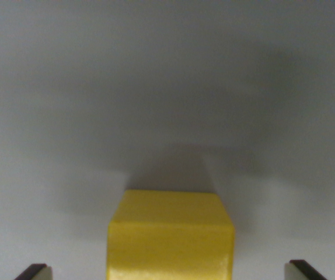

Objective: Pick yellow cube

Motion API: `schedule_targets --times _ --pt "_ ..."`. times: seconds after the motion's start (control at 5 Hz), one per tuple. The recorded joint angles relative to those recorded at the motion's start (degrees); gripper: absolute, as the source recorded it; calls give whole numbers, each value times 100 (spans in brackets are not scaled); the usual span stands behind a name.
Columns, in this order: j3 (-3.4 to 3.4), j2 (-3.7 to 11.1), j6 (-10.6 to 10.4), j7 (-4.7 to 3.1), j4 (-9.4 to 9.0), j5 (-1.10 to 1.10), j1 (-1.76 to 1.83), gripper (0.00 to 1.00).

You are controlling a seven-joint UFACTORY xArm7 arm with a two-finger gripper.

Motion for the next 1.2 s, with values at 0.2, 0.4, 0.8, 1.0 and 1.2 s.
schedule_targets --times 0.2,0.4,0.8,1.0,1.2 --pt "-2 89 -125 10 -51 1 4 0" --pt "-2 89 -125 10 -51 1 4 0" --pt "-3 150 -211 17 -86 2 7 0" --pt "-4 186 -260 21 -106 2 9 0" --pt "-4 186 -260 21 -106 2 9 0"
